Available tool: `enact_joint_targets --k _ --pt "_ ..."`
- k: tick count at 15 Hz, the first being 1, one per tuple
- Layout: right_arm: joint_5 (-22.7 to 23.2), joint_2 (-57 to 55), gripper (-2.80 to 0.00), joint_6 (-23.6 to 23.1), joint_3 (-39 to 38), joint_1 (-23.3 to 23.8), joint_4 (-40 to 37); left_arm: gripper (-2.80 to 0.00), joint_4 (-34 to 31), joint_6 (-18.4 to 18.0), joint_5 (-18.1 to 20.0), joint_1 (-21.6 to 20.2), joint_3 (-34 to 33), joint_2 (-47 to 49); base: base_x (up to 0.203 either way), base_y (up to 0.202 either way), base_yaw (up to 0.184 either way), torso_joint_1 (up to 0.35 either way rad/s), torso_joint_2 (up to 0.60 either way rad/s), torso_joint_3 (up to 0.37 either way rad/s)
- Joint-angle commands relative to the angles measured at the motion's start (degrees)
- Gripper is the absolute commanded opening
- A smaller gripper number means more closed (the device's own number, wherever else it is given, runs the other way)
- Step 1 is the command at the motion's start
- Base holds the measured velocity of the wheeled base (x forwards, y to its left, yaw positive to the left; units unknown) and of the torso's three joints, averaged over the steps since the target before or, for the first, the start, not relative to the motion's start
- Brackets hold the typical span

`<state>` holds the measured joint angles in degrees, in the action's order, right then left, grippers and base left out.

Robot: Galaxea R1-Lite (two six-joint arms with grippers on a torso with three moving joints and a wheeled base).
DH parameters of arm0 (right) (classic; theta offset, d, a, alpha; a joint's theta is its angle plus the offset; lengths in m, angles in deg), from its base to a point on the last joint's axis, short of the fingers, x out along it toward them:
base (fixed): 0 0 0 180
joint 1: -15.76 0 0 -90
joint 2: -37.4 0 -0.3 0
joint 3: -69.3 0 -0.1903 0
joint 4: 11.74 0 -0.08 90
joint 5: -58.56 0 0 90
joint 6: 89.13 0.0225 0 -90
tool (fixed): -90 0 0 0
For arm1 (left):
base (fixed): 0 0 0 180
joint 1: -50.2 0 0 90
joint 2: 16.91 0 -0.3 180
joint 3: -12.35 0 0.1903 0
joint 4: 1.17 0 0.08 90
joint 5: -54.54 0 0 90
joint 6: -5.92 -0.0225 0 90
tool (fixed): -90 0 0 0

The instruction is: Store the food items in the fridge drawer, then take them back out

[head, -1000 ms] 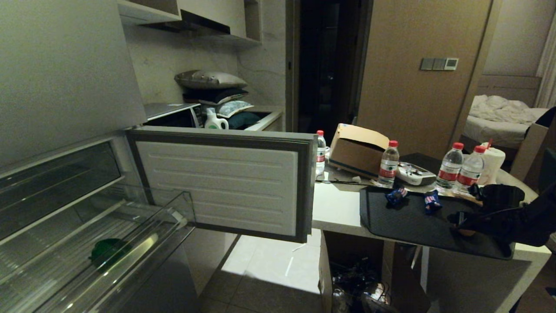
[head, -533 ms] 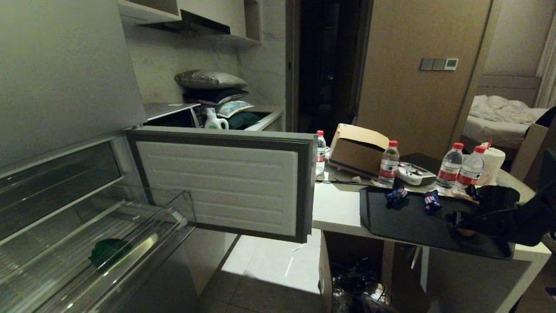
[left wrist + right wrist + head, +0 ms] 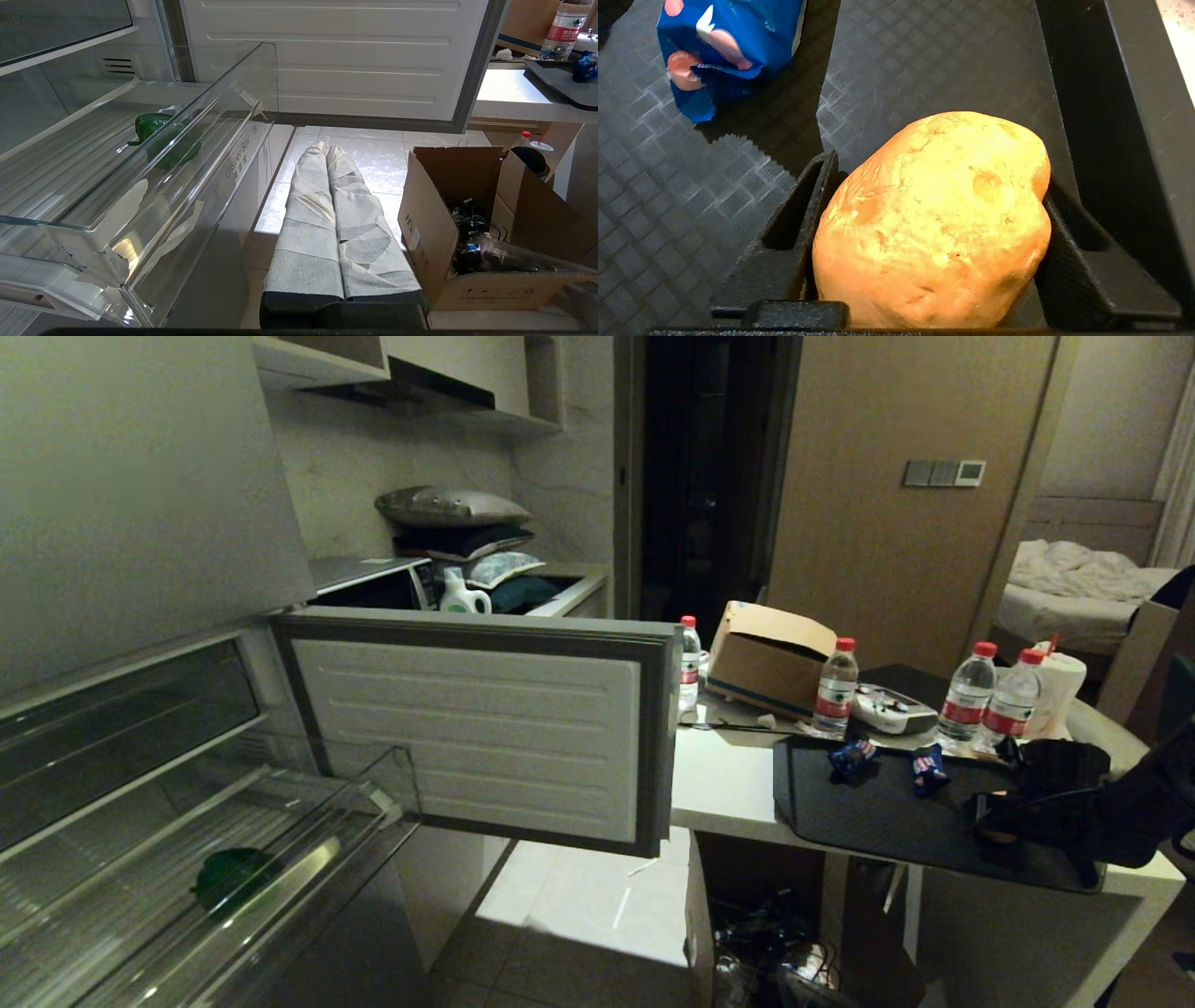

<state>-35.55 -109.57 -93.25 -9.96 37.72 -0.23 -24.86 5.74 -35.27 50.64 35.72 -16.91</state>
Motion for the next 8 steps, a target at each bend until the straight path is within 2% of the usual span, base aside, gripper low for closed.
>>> enact_joint_targets --k 1,5,8 --pt "0.0 2.6 -2.80 0.3 -1.4 0.0 0.1 -2.80 0.0 0.0 0.0 0.0 0.0 0.1 0.000 0.000 0.000 0.000 0.00 0.000" --pt "0.1 13.1 -2.80 2.2 -8.9 0.0 -0.8 -2.80 0.0 0.0 0.0 0.0 0.0 0.1 0.000 0.000 0.000 0.000 0.00 0.000" --pt "0.1 27.6 -2.80 2.4 -18.5 -0.3 -3.2 -2.80 0.0 0.0 0.0 0.0 0.0 0.1 0.000 0.000 0.000 0.000 0.00 0.000"
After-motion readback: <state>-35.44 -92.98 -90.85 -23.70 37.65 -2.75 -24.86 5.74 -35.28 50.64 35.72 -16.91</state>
